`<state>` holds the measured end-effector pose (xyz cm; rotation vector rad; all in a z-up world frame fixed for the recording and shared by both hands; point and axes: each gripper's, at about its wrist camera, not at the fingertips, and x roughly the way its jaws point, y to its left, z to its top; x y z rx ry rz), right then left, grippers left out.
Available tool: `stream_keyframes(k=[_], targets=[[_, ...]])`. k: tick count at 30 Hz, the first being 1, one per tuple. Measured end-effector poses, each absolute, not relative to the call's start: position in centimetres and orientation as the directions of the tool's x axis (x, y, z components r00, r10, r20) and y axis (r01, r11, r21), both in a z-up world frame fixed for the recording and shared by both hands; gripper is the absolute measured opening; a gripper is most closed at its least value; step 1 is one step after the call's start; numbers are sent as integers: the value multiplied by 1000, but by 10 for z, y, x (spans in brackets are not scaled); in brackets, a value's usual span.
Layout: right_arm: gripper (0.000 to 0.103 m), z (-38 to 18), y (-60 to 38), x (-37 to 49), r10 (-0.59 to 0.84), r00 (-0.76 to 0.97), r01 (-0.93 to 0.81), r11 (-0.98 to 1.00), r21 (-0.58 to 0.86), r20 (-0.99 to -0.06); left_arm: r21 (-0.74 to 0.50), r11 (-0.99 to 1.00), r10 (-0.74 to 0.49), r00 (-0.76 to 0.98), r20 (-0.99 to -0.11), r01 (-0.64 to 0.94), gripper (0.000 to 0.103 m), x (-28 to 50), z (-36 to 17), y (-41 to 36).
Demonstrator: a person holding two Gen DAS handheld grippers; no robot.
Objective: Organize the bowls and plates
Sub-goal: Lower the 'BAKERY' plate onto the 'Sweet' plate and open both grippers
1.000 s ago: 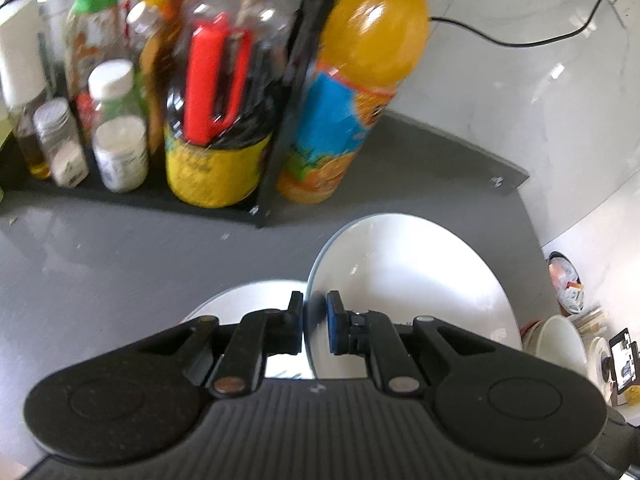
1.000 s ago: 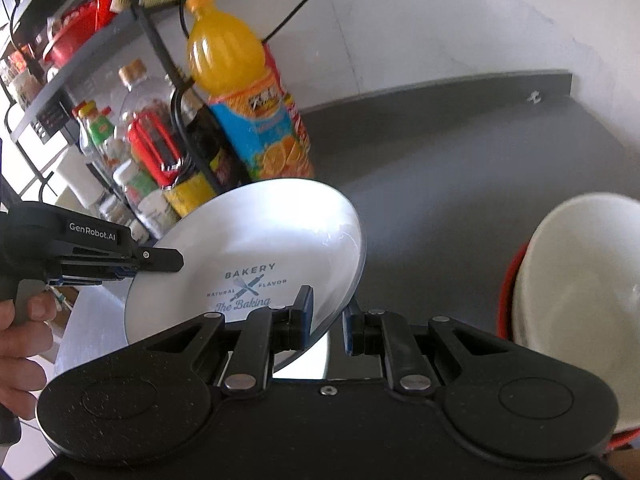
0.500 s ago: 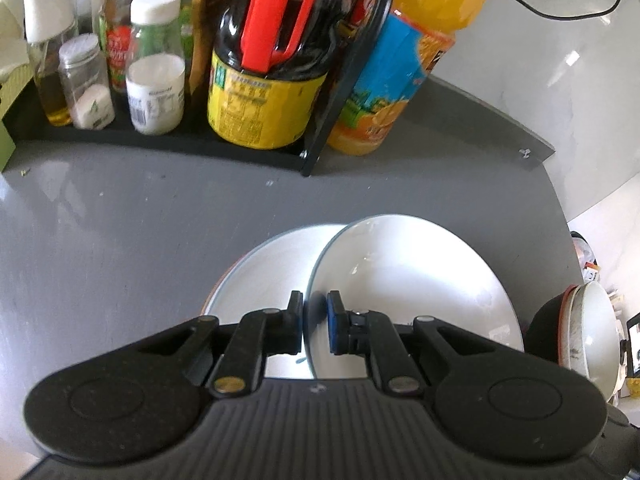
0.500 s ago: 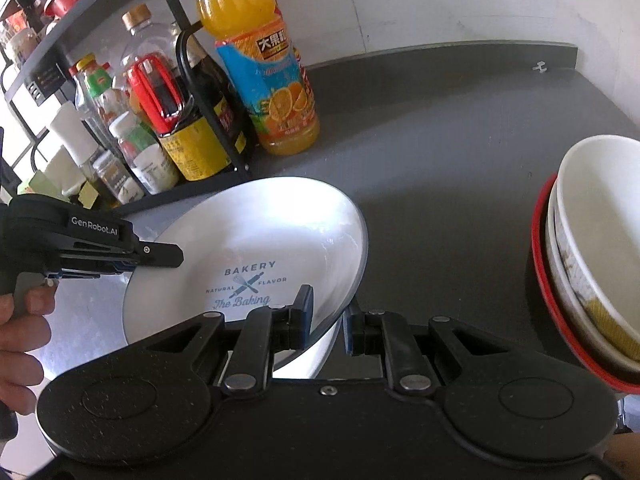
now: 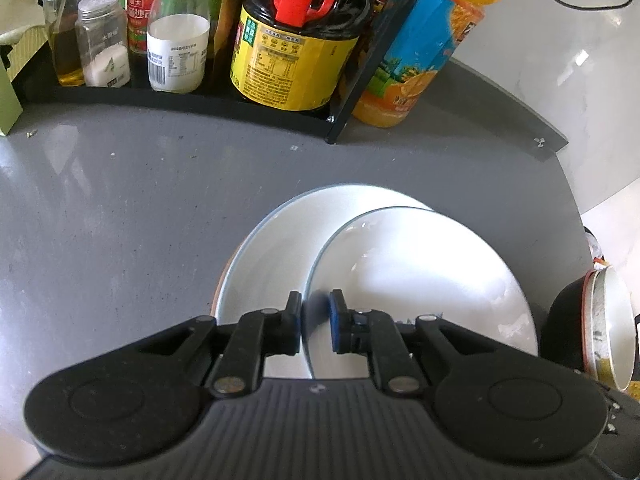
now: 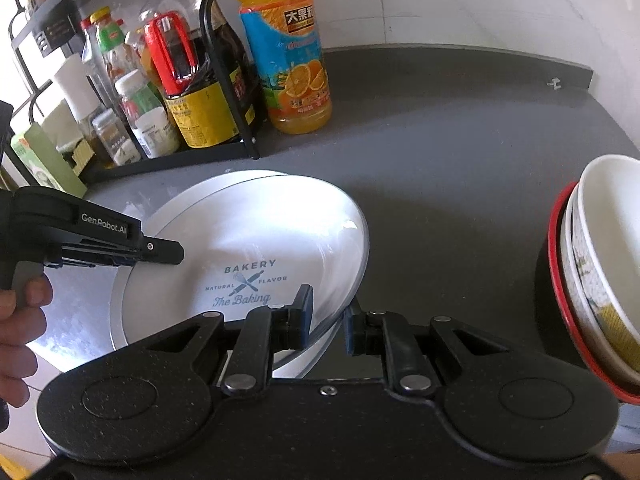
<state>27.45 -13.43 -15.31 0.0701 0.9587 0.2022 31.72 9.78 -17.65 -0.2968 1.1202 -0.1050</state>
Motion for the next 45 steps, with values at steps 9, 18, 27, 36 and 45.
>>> stream_keyframes(k=[9, 18, 27, 36, 45], targets=[[19, -156, -128, 278, 166, 519, -143, 984, 107, -839, -269, 960, -210, 426, -880, -82, 14, 313, -188, 97], [34, -163, -120, 274, 145, 493, -139, 986, 87, -858, -208, 975, -156, 442, -883, -73, 14, 315, -182, 101], [47, -174, -124, 277, 149, 459, -78, 989, 128, -876, -141, 988, -97, 444, -891, -68, 16, 318, -175, 94], [54, -167, -139, 277, 182, 447, -26, 981, 191, -876, -49, 998, -29, 448, -894, -32, 17, 320, -170, 82], [67, -137, -169, 268, 216, 498, -79, 976, 205, -840, -32, 999, -41, 427, -903, 28, 39, 325, -149, 68]])
